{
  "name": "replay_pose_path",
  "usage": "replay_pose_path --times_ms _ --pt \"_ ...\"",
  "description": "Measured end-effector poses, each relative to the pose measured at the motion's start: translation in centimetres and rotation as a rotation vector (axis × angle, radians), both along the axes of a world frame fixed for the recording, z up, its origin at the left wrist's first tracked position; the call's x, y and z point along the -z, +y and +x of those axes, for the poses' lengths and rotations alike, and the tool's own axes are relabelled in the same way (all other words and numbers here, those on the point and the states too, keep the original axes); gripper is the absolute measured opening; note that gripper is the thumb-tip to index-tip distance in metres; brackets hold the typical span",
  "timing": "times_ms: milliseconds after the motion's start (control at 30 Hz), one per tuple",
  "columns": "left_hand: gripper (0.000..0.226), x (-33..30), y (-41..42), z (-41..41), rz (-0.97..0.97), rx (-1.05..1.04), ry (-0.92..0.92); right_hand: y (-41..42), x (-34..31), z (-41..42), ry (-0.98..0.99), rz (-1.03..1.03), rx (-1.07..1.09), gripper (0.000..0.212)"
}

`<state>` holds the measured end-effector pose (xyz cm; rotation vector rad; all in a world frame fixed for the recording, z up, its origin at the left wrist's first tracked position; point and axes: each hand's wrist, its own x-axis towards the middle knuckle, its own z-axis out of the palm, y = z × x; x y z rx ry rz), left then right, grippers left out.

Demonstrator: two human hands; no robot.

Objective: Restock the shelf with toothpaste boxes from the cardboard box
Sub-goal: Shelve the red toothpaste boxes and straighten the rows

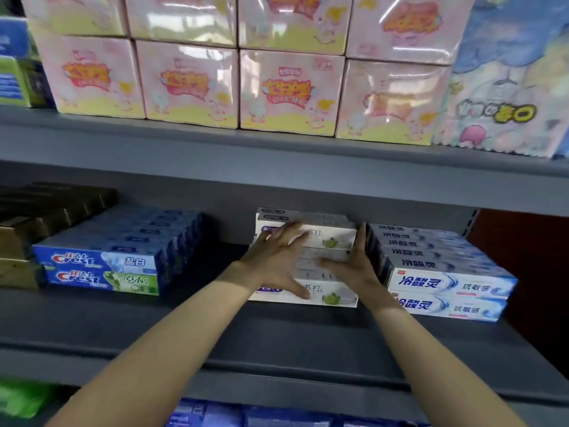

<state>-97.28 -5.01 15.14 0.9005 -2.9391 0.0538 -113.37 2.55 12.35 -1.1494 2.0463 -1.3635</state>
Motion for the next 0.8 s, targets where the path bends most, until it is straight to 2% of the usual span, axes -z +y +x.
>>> replay_pose_path --times_ms 67,100,167,233,367,433,567,600,700,800 --pt "0.121 0.2 -0.1 0.1 0.000 -0.009 0.017 -0.4 0.2 -0.2 -0.101 -0.040 0.037 0.127" --pt "0.121 0.4 -0.3 0.2 0.001 -0.011 0.028 -0.7 0.3 -0.4 -0.157 -0.065 0.033 0.121" --pt "0.122 0.5 -0.6 0.3 0.004 -0.016 0.046 -1.3 0.7 -0.8 -0.222 -0.088 0.016 0.094" --pt "0.122 0.5 -0.9 0.6 -0.002 -0.029 0.049 -1.9 1.0 -0.8 -0.220 -0.070 0.007 0.079" --pt "0.120 0.6 -1.6 1.9 0.002 -0.066 0.046 -2.8 1.0 0.0 -0.217 -0.047 0.001 0.068" --pt "0.118 0.5 -1.7 2.1 0.016 -0.066 0.047 -2.9 1.1 0.0 -0.222 -0.038 0.008 0.068" --pt "0.116 0.2 -1.6 1.9 0.010 -0.043 0.030 -2.8 0.9 -0.3 -0.228 0.059 -0.010 0.118" --pt "0.117 0.1 -1.5 1.8 0.006 -0.038 0.022 -2.9 1.0 -0.4 -0.231 0.080 -0.019 0.116" --pt "0.117 -0.2 -1.5 1.4 -0.017 -0.024 0.001 -2.5 0.6 -0.3 -0.235 0.066 -0.032 0.088" --pt "0.116 0.0 -1.7 1.6 -0.007 -0.010 0.014 -2.4 0.4 0.1 -0.250 0.033 -0.041 0.077"
